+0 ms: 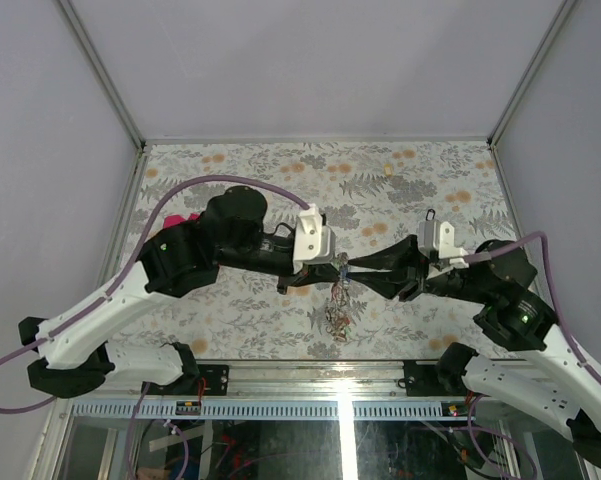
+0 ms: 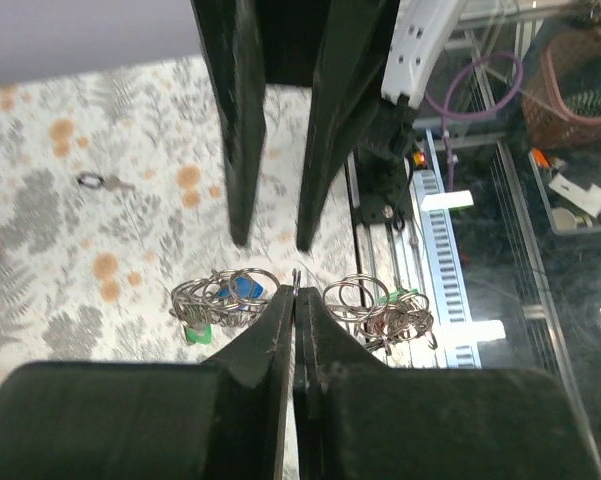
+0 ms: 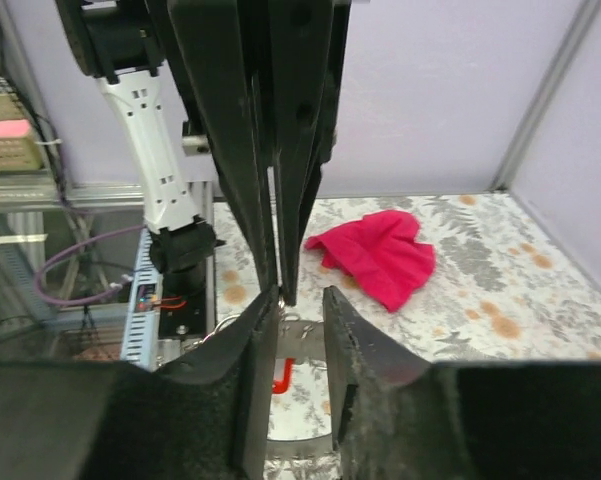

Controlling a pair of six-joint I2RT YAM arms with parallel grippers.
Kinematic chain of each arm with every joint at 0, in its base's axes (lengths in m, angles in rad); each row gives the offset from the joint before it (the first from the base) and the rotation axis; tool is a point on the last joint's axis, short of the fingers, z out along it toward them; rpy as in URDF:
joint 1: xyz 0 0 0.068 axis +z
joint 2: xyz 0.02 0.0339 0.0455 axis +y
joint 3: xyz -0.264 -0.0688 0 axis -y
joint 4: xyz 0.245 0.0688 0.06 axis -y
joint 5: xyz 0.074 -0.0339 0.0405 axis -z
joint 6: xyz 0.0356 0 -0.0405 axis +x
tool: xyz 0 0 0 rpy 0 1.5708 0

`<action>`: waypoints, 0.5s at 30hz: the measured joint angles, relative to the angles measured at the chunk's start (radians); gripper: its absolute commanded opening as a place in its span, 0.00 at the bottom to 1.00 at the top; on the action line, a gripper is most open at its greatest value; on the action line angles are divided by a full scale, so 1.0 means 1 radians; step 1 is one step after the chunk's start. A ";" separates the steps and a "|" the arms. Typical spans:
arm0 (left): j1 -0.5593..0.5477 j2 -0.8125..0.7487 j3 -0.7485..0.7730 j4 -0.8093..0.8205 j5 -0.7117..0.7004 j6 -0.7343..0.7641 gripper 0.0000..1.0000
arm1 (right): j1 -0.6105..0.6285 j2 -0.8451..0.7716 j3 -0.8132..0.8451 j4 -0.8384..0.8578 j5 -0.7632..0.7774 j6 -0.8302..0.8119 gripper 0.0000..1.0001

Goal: Put the keys on the keyring

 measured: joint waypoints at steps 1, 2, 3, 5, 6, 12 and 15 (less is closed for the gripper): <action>0.000 0.013 0.010 -0.033 -0.006 0.004 0.00 | 0.000 -0.011 -0.002 0.000 0.021 -0.007 0.36; 0.000 0.027 0.017 -0.065 -0.011 0.008 0.00 | 0.000 -0.024 -0.005 -0.002 0.046 -0.012 0.37; 0.000 0.043 0.026 -0.101 -0.018 0.010 0.00 | 0.000 -0.038 -0.011 -0.004 0.079 -0.014 0.39; 0.000 0.079 0.042 -0.164 -0.037 0.013 0.00 | 0.000 -0.069 -0.025 -0.010 0.157 -0.015 0.41; 0.000 0.095 0.050 -0.187 -0.049 0.012 0.00 | 0.000 -0.090 -0.034 -0.012 0.207 -0.014 0.42; 0.000 0.265 0.172 -0.376 -0.175 -0.009 0.00 | 0.000 -0.185 -0.129 -0.007 0.533 0.039 0.51; 0.000 0.349 0.226 -0.455 -0.239 -0.027 0.00 | 0.000 -0.216 -0.184 -0.012 0.669 0.065 0.53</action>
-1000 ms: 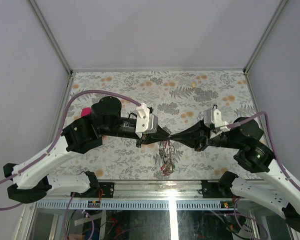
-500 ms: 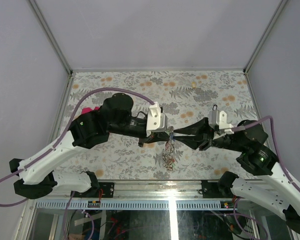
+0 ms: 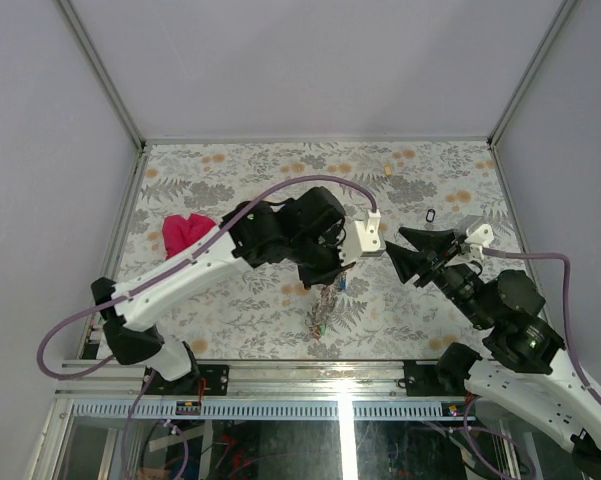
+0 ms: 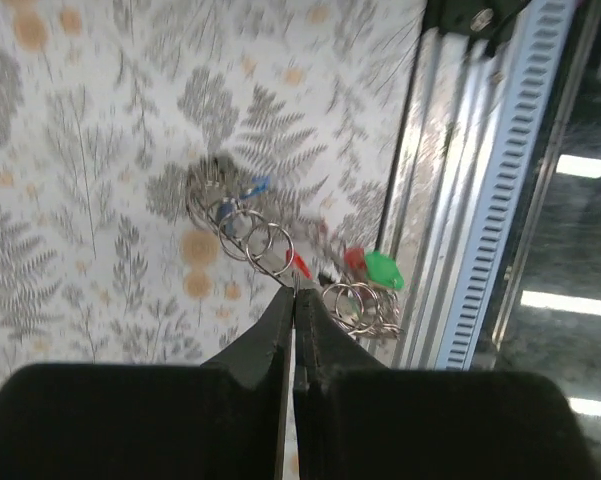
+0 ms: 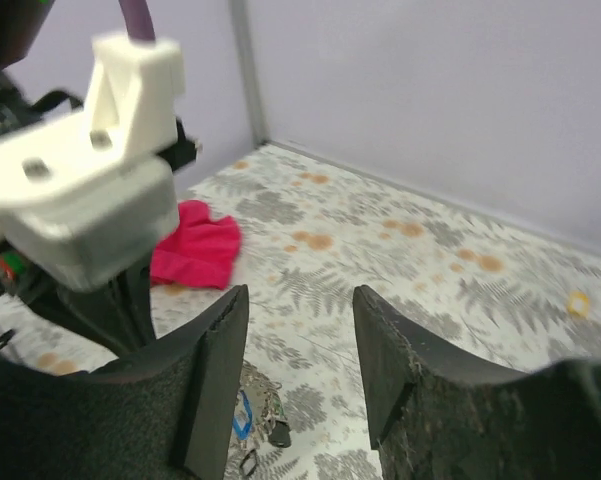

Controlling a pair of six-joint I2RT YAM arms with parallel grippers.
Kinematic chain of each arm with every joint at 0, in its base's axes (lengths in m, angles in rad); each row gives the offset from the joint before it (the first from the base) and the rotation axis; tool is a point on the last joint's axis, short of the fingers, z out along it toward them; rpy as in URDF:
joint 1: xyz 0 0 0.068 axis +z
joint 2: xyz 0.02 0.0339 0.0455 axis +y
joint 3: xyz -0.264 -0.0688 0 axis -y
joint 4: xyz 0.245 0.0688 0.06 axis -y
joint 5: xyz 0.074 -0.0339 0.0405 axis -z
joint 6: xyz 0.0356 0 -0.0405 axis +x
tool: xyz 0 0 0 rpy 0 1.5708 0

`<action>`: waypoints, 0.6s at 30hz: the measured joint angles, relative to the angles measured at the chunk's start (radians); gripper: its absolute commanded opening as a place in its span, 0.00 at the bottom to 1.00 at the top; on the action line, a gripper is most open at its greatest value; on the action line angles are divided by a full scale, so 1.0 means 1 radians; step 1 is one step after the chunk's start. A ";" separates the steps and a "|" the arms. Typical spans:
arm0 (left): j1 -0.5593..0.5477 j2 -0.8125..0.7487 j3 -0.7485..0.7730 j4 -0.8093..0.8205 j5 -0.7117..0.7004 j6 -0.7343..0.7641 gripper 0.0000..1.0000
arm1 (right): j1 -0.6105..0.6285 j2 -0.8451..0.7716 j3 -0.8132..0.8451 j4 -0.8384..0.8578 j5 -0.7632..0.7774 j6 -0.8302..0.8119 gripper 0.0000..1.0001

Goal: Put the keys on the keyring

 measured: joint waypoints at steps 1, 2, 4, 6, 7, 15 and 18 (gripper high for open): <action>0.000 0.027 0.012 -0.026 -0.032 -0.008 0.00 | 0.000 -0.006 -0.010 -0.006 0.035 0.006 0.54; 0.000 0.048 0.016 -0.046 -0.063 -0.015 0.00 | 0.000 -0.014 -0.019 -0.013 0.074 0.012 0.54; 0.000 0.080 0.016 -0.082 -0.127 -0.030 0.00 | 0.000 -0.030 -0.028 -0.030 0.138 0.020 0.54; 0.003 0.109 0.016 -0.114 -0.201 -0.045 0.00 | 0.000 -0.042 -0.029 -0.039 0.188 0.026 0.54; 0.008 0.121 0.015 -0.125 -0.237 -0.051 0.00 | 0.000 -0.049 -0.029 -0.040 0.211 0.027 0.55; 0.087 0.192 -0.024 -0.121 -0.370 -0.058 0.00 | 0.000 -0.039 -0.029 -0.116 0.290 0.054 0.57; 0.161 0.193 -0.098 -0.080 -0.364 -0.051 0.00 | 0.000 -0.025 -0.029 -0.154 0.291 0.070 0.58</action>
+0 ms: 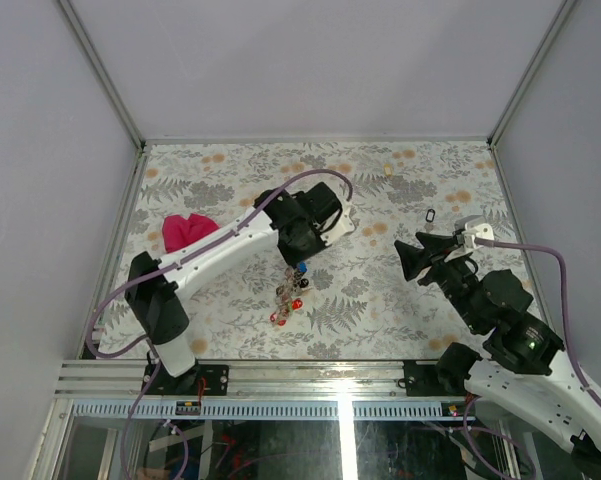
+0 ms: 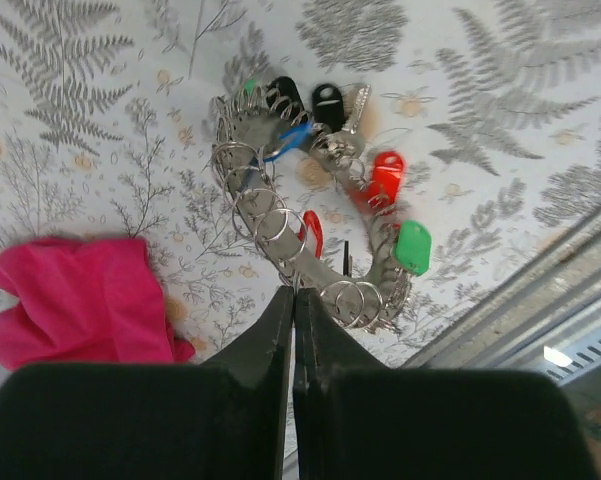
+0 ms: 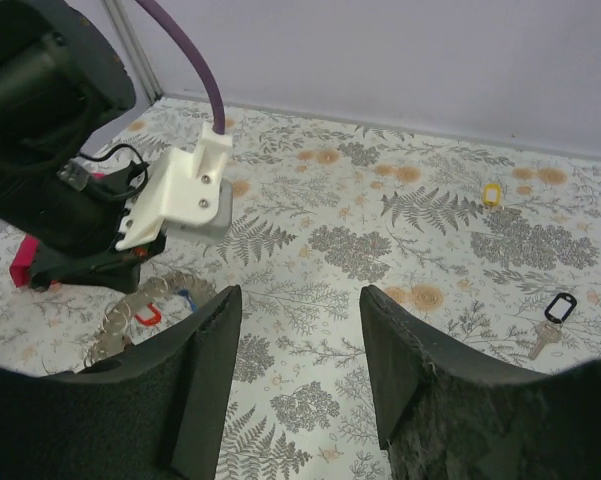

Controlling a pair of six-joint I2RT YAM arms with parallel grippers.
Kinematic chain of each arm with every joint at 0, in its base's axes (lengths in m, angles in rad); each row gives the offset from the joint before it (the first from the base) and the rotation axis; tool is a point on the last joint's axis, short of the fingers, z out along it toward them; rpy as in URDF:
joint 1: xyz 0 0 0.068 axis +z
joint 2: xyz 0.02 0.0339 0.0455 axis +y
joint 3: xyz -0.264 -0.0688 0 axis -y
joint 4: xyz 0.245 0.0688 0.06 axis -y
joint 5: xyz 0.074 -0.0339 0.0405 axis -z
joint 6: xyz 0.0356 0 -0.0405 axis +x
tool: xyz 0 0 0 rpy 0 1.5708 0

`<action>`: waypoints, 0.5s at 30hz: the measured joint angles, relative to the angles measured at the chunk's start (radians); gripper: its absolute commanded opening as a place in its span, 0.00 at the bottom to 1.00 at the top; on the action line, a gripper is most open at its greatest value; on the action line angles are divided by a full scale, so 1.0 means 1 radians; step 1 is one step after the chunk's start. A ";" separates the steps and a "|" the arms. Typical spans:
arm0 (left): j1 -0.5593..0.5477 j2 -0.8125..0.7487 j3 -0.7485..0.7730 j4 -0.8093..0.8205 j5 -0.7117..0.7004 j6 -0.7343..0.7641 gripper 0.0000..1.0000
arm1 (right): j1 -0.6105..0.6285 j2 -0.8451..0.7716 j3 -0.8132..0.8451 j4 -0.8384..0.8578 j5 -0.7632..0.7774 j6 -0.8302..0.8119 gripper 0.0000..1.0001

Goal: Put the keys on the keyring

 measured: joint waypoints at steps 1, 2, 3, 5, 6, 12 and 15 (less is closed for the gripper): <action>0.023 0.000 -0.023 0.016 0.003 0.002 0.00 | 0.000 0.003 0.000 -0.009 0.000 0.007 0.58; 0.054 0.000 -0.050 0.038 0.011 0.005 0.00 | 0.000 0.003 0.000 -0.014 0.000 0.012 0.59; 0.080 0.000 -0.069 0.052 0.015 0.009 0.01 | 0.000 0.003 0.000 -0.019 0.000 0.018 0.59; 0.126 -0.001 -0.097 0.088 0.019 0.020 0.02 | 0.000 0.004 -0.001 -0.026 0.000 0.034 0.61; 0.153 -0.001 -0.112 0.110 0.022 0.023 0.03 | 0.000 0.006 -0.002 -0.026 0.000 0.042 0.64; 0.274 -0.001 -0.179 0.201 0.049 0.023 0.10 | 0.000 0.080 -0.002 -0.040 -0.012 0.082 0.84; 0.310 -0.007 -0.218 0.242 0.052 0.021 0.20 | 0.000 0.158 0.001 -0.073 -0.028 0.092 0.93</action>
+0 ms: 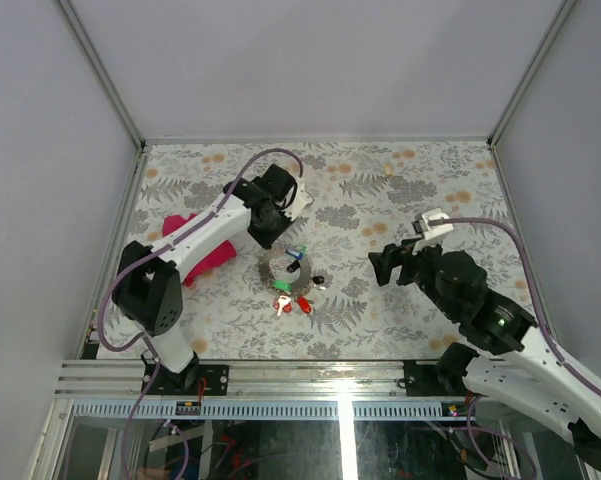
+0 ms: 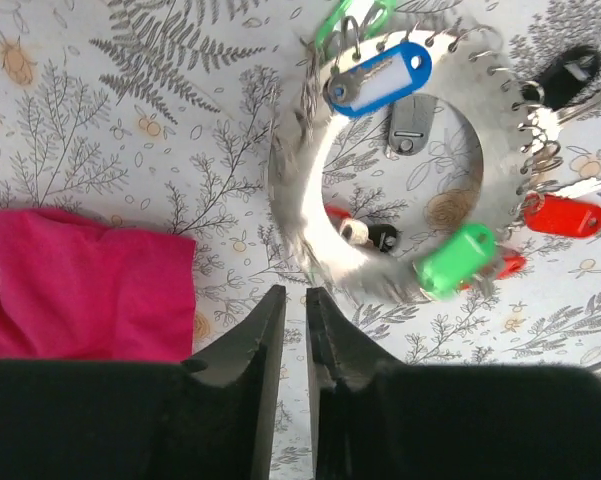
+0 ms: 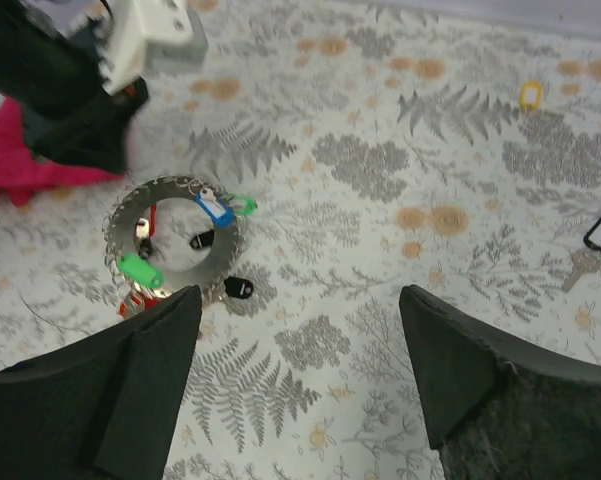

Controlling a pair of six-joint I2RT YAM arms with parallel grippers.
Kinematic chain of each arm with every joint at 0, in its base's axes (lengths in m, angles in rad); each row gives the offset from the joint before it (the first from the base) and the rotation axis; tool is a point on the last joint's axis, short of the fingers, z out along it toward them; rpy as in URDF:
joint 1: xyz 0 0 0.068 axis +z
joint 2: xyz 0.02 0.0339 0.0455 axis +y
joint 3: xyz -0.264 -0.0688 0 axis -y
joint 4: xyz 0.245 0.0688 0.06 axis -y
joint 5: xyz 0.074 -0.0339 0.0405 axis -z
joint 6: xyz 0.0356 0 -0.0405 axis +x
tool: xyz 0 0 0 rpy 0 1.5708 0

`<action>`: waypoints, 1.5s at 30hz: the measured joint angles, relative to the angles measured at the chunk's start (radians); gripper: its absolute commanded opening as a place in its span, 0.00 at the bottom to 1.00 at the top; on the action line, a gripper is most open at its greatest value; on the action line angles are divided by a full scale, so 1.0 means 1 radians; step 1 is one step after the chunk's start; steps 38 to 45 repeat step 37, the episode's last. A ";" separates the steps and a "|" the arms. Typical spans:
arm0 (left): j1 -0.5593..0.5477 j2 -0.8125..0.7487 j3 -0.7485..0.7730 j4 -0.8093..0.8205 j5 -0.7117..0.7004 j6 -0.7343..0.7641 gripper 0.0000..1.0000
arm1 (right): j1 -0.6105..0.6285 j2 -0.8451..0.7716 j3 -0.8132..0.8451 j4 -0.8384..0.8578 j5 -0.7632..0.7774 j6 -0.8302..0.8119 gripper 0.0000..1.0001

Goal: Put the keys on the keyring

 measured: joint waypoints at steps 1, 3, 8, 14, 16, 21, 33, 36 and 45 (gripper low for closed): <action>0.010 -0.008 -0.018 0.015 0.000 0.000 0.24 | 0.000 0.026 0.003 -0.017 -0.002 0.005 0.99; 0.026 -0.042 -0.063 0.044 0.002 -0.006 0.29 | 0.000 0.065 0.011 -0.048 -0.006 0.013 0.99; 0.065 -0.190 -0.167 0.117 0.050 -0.032 0.44 | 0.000 0.097 0.015 -0.086 -0.024 0.014 0.99; 0.123 -0.458 -0.351 0.329 0.089 -0.142 0.85 | 0.000 0.096 0.074 -0.101 -0.015 -0.016 0.99; 0.133 -0.568 -0.427 0.413 0.079 -0.197 0.97 | 0.000 0.079 0.083 -0.100 0.002 -0.031 0.99; 0.134 -0.797 -0.572 0.588 0.002 -0.335 1.00 | 0.000 0.021 0.085 -0.101 0.080 -0.052 0.99; 0.227 -1.035 -0.755 0.645 -0.182 -0.621 1.00 | 0.000 -0.193 0.024 -0.055 0.230 -0.056 0.99; 0.273 -1.056 -0.798 0.642 -0.182 -0.656 1.00 | 0.000 -0.217 -0.003 -0.056 0.248 -0.055 0.99; 0.283 -1.060 -0.806 0.639 -0.182 -0.665 1.00 | 0.000 -0.222 -0.009 -0.056 0.256 -0.055 0.99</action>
